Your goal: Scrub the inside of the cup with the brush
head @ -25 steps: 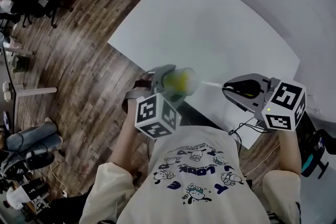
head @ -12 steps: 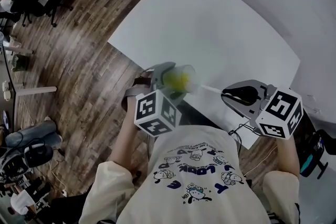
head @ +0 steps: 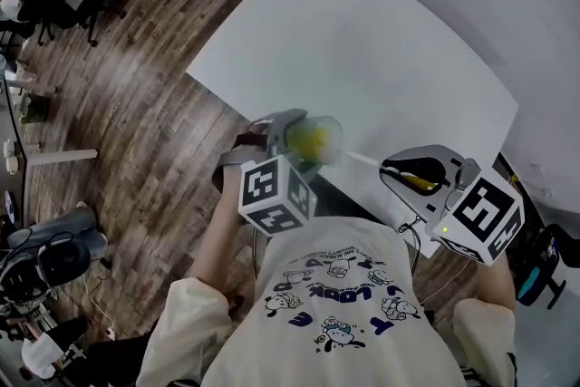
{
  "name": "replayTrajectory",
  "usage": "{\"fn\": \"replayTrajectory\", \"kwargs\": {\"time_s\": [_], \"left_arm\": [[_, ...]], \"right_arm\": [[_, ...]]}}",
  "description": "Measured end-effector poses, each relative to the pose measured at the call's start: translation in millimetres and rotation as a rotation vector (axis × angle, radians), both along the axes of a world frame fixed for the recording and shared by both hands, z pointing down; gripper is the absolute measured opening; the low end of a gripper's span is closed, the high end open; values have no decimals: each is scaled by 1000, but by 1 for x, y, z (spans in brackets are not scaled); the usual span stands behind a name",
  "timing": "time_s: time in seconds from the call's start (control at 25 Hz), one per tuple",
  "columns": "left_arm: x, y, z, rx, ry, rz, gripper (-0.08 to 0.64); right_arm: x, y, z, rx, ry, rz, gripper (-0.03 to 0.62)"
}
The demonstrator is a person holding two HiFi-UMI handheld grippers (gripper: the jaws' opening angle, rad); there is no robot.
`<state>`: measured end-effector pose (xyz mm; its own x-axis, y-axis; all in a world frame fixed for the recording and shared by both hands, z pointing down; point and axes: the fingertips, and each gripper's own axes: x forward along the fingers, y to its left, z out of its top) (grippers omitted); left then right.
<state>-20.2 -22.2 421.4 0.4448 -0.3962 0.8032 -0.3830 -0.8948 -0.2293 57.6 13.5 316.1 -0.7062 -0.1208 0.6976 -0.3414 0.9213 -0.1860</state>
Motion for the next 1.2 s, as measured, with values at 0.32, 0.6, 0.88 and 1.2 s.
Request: {"fn": "replayTrajectory", "kwargs": {"time_s": [0.32, 0.6, 0.88, 1.2], "left_arm": [[5, 5, 6, 20, -55, 26, 371], [2, 4, 3, 100, -107, 57, 371], [3, 5, -5, 146, -81, 71, 371], [7, 6, -11, 126, 13, 44, 371]], "right_arm": [[-8, 0, -13, 44, 9, 12, 44], [-9, -8, -15, 63, 17, -4, 44], [2, -14, -13, -13, -52, 37, 44], [14, -16, -5, -112, -117, 90, 44]]}}
